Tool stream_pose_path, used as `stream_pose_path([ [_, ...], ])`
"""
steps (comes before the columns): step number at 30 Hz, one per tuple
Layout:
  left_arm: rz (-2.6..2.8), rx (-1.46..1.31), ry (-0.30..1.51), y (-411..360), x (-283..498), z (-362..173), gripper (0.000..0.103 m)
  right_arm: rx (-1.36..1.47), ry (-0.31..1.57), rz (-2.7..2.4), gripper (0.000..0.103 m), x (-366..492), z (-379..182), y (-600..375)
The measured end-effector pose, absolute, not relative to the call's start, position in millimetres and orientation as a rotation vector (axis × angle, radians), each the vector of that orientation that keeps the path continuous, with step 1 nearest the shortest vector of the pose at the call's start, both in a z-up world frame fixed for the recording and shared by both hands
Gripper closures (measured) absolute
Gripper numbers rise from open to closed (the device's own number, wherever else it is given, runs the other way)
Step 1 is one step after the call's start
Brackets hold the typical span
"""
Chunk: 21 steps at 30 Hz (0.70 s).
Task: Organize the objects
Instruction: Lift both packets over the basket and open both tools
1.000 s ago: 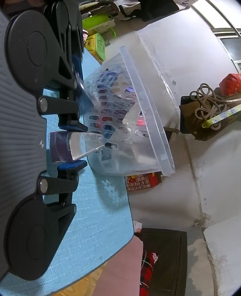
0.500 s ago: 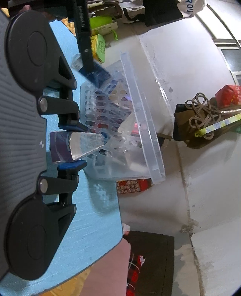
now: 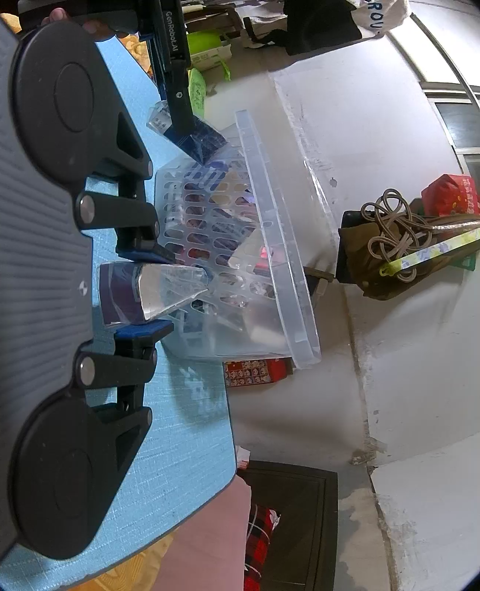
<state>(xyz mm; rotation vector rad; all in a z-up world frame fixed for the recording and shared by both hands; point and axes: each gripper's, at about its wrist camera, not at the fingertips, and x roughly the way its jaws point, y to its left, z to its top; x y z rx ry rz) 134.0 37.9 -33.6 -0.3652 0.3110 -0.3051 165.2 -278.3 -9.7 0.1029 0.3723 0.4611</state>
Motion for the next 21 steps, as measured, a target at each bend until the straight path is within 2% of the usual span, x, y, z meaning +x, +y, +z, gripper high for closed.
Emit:
stream_pose_path([
  [12, -0.283, -0.330, 0.172, 34, 105, -13, 0.062, 0.135, 0.280, 0.504, 0.067, 144, 8, -286],
  [16, -0.297, -0.350, 0.124, 35, 109, 38, 0.062, 0.112, 0.174, 0.518, 0.067, 134, 62, -278],
  [21, -0.296, -0.298, 0.161, 19, 170, 113, 0.062, -0.010, 0.158, 0.504, 0.067, 187, 126, -234],
])
